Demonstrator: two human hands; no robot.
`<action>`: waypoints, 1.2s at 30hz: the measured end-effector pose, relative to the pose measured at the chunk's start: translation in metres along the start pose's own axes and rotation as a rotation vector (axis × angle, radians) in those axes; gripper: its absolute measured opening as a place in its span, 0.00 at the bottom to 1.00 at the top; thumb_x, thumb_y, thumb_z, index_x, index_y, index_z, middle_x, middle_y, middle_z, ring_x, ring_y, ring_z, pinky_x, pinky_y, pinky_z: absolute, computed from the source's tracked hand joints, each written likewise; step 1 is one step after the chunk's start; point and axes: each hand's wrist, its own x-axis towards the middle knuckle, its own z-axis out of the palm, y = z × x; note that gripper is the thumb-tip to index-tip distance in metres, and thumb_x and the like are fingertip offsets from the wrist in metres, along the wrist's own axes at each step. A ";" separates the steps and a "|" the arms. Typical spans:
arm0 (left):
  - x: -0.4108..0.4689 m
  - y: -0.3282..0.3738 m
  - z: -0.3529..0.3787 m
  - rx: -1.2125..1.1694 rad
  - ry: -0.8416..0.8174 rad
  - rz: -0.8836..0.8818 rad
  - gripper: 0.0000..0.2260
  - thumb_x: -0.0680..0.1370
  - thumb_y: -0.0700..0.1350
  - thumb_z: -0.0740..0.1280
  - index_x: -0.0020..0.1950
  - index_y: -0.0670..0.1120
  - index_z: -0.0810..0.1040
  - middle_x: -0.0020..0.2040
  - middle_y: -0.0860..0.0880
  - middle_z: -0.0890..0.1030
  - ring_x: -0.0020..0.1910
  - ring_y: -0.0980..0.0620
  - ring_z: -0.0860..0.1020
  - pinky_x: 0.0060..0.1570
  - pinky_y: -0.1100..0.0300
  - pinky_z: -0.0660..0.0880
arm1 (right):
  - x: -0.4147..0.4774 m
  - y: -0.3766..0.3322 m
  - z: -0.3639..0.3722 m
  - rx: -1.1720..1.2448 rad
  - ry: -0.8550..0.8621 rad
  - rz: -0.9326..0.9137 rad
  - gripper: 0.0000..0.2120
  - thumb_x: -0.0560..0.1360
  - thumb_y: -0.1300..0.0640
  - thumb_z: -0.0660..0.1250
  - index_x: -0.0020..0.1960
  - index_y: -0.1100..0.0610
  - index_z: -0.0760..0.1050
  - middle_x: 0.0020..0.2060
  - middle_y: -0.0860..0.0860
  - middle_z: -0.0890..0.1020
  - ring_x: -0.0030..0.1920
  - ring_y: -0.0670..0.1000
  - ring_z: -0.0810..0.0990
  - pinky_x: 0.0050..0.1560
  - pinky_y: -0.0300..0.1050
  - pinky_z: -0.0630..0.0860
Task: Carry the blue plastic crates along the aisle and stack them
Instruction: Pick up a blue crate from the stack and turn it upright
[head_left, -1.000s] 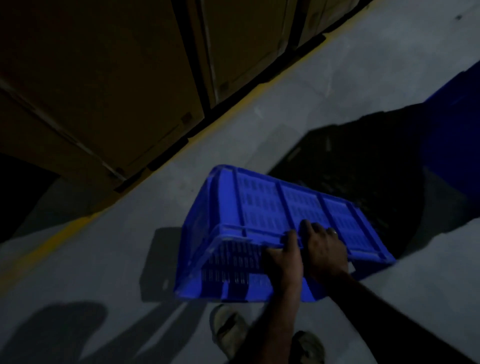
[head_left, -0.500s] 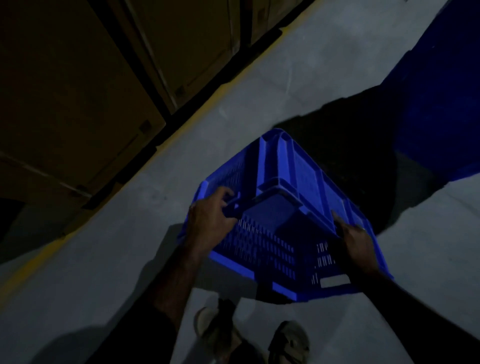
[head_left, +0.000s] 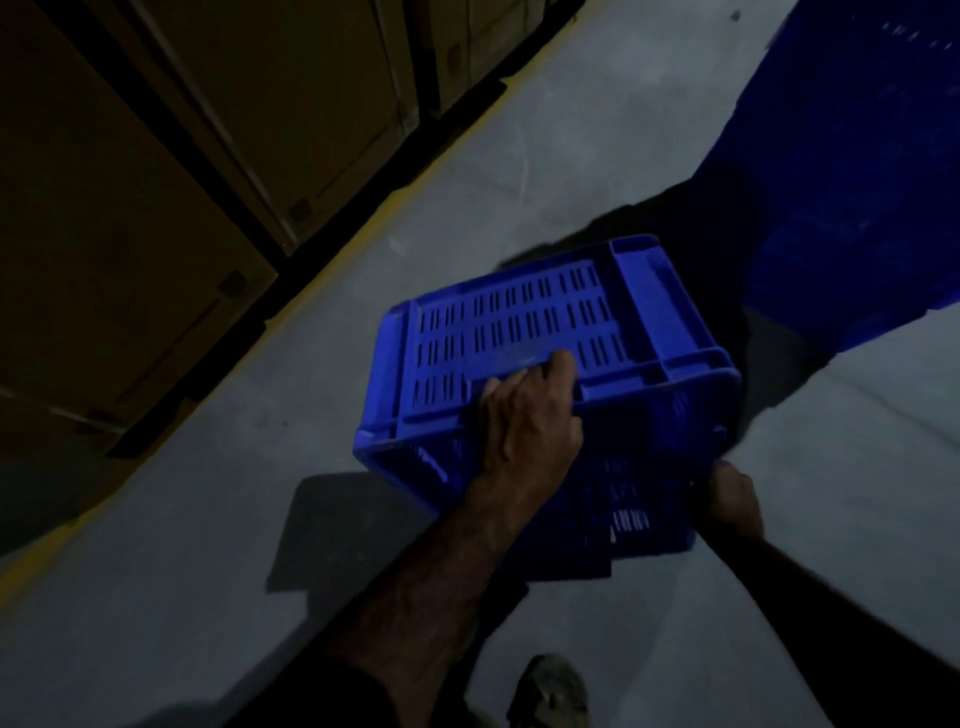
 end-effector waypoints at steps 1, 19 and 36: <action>-0.001 0.006 0.007 0.023 0.009 0.016 0.13 0.62 0.37 0.70 0.46 0.42 0.76 0.33 0.45 0.79 0.33 0.42 0.78 0.38 0.48 0.76 | 0.007 0.002 0.000 -0.008 -0.047 0.098 0.16 0.78 0.60 0.60 0.64 0.65 0.72 0.58 0.67 0.77 0.59 0.65 0.75 0.57 0.53 0.72; -0.072 0.033 0.045 0.085 -0.459 0.365 0.24 0.54 0.52 0.82 0.46 0.49 0.80 0.36 0.52 0.81 0.34 0.51 0.81 0.34 0.61 0.77 | -0.073 0.040 -0.046 0.392 0.115 0.147 0.40 0.66 0.58 0.77 0.72 0.61 0.61 0.61 0.60 0.77 0.49 0.50 0.74 0.48 0.43 0.68; -0.056 0.022 0.042 0.206 -0.320 0.409 0.23 0.55 0.50 0.79 0.46 0.49 0.77 0.56 0.47 0.71 0.54 0.44 0.69 0.46 0.45 0.75 | -0.050 0.040 -0.032 0.533 0.137 0.164 0.12 0.66 0.43 0.60 0.33 0.52 0.71 0.31 0.49 0.77 0.33 0.49 0.73 0.32 0.41 0.68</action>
